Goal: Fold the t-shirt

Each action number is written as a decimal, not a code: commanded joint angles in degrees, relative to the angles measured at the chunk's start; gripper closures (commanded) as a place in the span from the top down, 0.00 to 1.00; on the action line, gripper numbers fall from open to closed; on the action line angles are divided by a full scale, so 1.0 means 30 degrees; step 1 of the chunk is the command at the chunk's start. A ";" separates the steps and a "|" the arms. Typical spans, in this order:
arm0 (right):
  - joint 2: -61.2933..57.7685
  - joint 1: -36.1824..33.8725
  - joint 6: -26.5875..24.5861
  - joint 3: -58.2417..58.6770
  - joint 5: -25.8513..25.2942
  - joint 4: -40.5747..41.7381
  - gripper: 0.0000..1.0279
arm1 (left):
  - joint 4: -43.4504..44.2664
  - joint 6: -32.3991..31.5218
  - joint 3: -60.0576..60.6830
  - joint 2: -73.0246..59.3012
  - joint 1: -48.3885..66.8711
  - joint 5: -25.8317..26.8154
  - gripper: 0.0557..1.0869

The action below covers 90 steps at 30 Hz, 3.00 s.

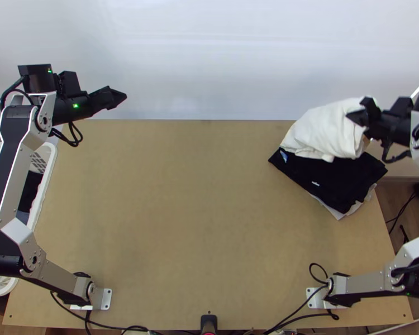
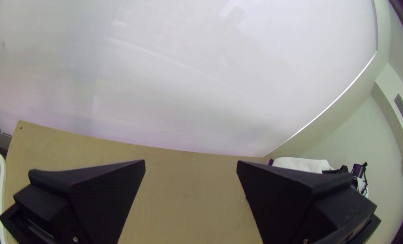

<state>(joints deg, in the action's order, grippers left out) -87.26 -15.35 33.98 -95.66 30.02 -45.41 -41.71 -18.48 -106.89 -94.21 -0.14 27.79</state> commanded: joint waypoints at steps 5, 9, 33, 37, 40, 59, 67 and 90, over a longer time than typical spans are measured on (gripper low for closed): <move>0.2018 -0.3173 -0.2156 0.6690 0.0013 0.2040 0.03 | -0.0363 0.0242 -0.0405 0.0291 -0.0626 0.0111 0.96; 0.2223 -0.4638 -0.3152 0.8624 0.0042 0.2685 0.03 | -0.0363 0.0301 -0.0610 0.0291 -0.0744 0.0287 0.96; 0.6002 -0.9794 -0.6199 1.2257 -0.5085 0.8866 0.96 | -0.0802 0.0154 -0.2309 -0.0880 -0.0509 0.0434 0.96; 0.7291 -0.9062 -0.6785 1.2286 -0.5935 1.0155 0.96 | -0.0832 0.0183 -0.2514 -0.0880 -0.0568 0.0434 0.96; 0.7789 -0.7890 -0.7722 1.2491 -0.7517 1.2382 0.96 | -0.0832 0.0154 -0.2573 -0.0968 -0.0685 0.0434 0.96; 0.3893 0.2862 -1.4548 2.0343 -1.3405 2.6913 0.96 | -0.0832 -0.0285 -0.2983 -0.1115 -0.0919 0.0434 0.96; -0.2348 0.1339 -1.4050 2.1983 -1.4929 3.4032 0.96 | -0.0832 -0.0432 -0.3159 -0.1056 -0.1271 0.0434 0.96; 0.3863 0.0577 -1.4255 1.9288 -1.5983 3.2216 0.95 | -0.1916 -0.0578 -0.3188 -0.0587 -0.1359 0.0404 0.96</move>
<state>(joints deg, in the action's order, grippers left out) -87.72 -13.04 -6.98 -32.73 -17.23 54.57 -46.44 -20.38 -117.21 -96.62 -4.14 29.08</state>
